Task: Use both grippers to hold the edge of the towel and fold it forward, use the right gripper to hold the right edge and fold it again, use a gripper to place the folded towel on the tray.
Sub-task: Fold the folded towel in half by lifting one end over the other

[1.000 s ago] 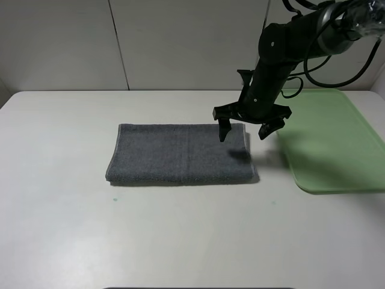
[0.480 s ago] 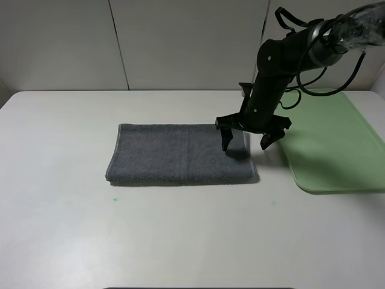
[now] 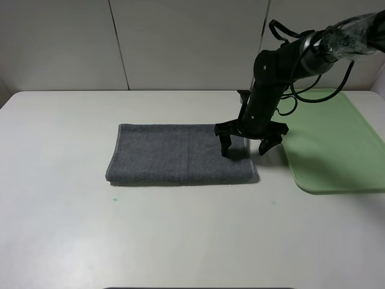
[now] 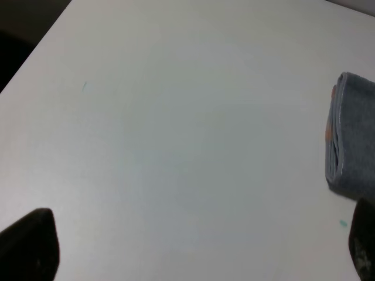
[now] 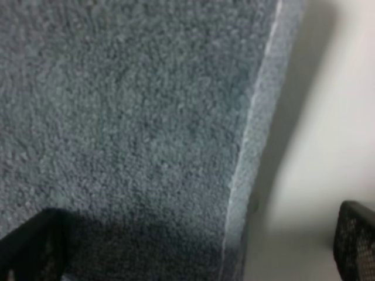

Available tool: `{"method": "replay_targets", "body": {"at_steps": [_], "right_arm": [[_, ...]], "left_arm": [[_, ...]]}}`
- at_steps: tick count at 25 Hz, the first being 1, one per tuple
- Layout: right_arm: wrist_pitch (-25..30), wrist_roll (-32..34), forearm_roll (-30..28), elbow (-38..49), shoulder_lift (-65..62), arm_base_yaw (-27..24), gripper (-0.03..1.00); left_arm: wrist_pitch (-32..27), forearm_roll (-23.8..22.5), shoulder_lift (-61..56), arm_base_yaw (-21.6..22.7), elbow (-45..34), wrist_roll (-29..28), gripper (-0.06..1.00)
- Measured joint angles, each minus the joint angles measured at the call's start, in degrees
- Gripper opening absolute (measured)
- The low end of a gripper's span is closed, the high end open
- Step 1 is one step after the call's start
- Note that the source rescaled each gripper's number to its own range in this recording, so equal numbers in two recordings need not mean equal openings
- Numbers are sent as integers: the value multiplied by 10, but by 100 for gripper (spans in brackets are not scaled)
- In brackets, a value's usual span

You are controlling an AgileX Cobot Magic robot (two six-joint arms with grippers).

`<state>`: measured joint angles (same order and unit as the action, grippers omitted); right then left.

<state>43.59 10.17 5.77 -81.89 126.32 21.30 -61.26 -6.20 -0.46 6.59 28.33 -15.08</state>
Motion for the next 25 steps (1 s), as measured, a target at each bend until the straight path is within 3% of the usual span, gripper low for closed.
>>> {"method": "replay_targets", "body": {"at_steps": [8,25], "right_arm": [[0,0,0,-1,0,0,98],[-2,0,16,-1,2,1,20]], "left_arm": [[0,0,0,0,0,-1,100],[0,0,0,0,0,-1,100]]}}
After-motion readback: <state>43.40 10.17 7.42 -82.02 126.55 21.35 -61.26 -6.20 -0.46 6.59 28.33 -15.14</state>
